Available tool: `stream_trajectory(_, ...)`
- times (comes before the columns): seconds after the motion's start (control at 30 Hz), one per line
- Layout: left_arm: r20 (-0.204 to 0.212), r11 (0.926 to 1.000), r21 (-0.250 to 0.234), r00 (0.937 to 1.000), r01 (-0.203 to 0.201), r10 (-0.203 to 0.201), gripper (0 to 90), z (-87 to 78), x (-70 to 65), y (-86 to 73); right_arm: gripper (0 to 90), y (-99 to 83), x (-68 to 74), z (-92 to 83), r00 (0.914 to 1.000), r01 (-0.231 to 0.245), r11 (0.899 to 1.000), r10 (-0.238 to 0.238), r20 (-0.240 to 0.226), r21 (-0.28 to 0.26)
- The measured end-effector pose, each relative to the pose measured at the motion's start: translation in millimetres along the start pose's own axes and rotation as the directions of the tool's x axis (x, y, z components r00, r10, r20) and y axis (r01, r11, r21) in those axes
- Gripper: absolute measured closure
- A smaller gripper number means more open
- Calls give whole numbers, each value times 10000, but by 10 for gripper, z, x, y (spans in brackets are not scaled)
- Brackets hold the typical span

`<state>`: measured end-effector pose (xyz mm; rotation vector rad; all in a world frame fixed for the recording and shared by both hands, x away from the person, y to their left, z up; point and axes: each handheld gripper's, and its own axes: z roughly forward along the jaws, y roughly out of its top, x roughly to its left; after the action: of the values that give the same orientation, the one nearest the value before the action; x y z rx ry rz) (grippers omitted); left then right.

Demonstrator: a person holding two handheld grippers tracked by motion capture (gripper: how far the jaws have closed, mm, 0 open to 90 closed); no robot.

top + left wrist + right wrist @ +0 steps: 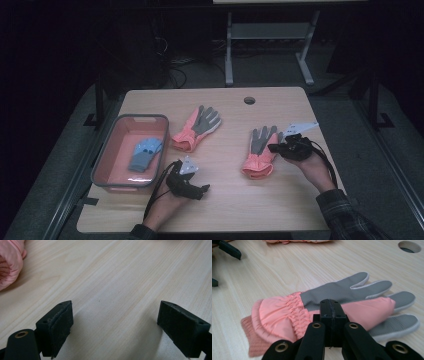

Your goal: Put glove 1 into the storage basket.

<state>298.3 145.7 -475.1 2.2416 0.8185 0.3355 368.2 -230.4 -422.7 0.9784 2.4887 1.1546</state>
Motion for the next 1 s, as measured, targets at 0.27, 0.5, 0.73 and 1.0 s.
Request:
stream_trajectory(0.27,44,9998,-207,10000,-81,82,126,-2,16,-29,900,84,23,176,9997,222,9985,-224,34,506)
stream_trajectory(0.5,42,9998,-207,10000,-78,79,127,-2,16,-29,900,14,65,341,9993,374,9911,-378,6,1277)
stream_trajectory(0.73,45,9998,-208,10000,-79,80,127,-3,16,-29,900,-48,193,292,9983,413,9917,-358,-463,1217)
stream_trajectory(1.0,89,9997,-213,9999,-94,96,127,-1,25,-28,900,-137,492,193,9969,490,9905,-405,-682,1288)
